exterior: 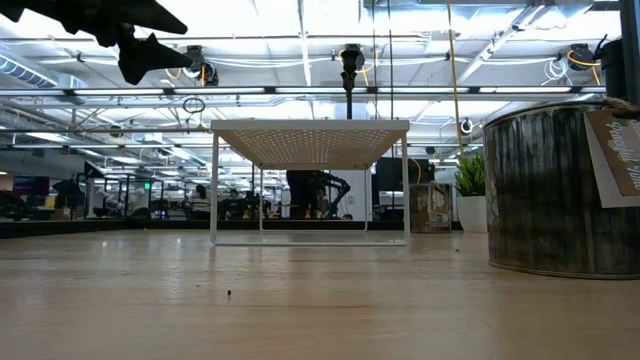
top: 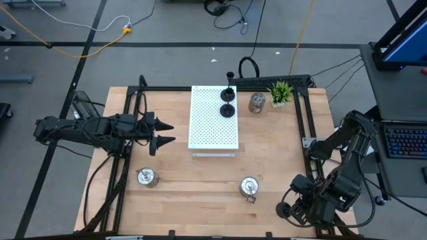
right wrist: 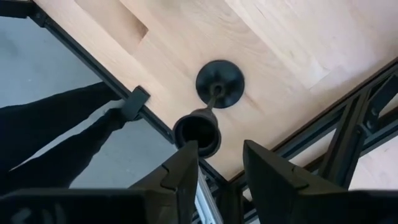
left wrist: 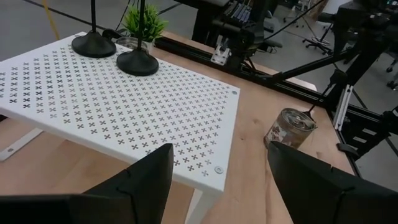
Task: Pick & Place candle stick holders
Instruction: Put the black candle holder on the shelf aligned with the other black candle holder
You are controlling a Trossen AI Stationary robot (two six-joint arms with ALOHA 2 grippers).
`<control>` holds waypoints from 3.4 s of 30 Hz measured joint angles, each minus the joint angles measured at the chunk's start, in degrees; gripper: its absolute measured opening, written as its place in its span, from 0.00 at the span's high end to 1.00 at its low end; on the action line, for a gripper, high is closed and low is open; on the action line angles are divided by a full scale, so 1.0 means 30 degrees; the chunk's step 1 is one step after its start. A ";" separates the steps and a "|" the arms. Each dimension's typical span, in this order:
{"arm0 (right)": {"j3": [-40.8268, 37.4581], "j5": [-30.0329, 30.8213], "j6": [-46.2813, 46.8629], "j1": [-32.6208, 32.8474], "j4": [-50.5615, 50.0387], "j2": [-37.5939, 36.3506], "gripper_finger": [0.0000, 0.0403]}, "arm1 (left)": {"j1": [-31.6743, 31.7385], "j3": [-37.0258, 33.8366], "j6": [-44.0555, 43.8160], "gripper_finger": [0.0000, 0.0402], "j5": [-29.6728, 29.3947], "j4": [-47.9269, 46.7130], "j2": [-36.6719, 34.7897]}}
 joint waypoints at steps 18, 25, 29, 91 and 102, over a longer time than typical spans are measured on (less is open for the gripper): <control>-0.3586 -0.0514 -0.0879 0.0000 0.3454 -0.0007 0.69 | 0.0000 0.0000 -0.0095 0.33 -0.0012 0.0012 0.0004; -0.4084 -0.0491 -0.0879 -0.0015 0.4320 -0.0095 0.81 | 0.0001 0.0000 -0.0924 0.33 -0.0026 0.0135 0.0007; -0.4084 -0.0553 -0.0990 -0.0014 0.4204 -0.0081 0.95 | -0.0007 0.0000 -0.2334 0.33 0.0049 0.0393 0.0051; 0.3755 -0.1379 -2.0779 -1.3922 0.2570 -0.1847 0.97 | -0.2630 2.0762 0.4267 0.33 0.4081 0.1135 2.2865; 0.3743 -0.2528 -2.2957 -1.4828 0.3813 -0.0838 0.97 | -0.2623 2.1196 0.3328 0.33 0.4076 0.0936 2.3810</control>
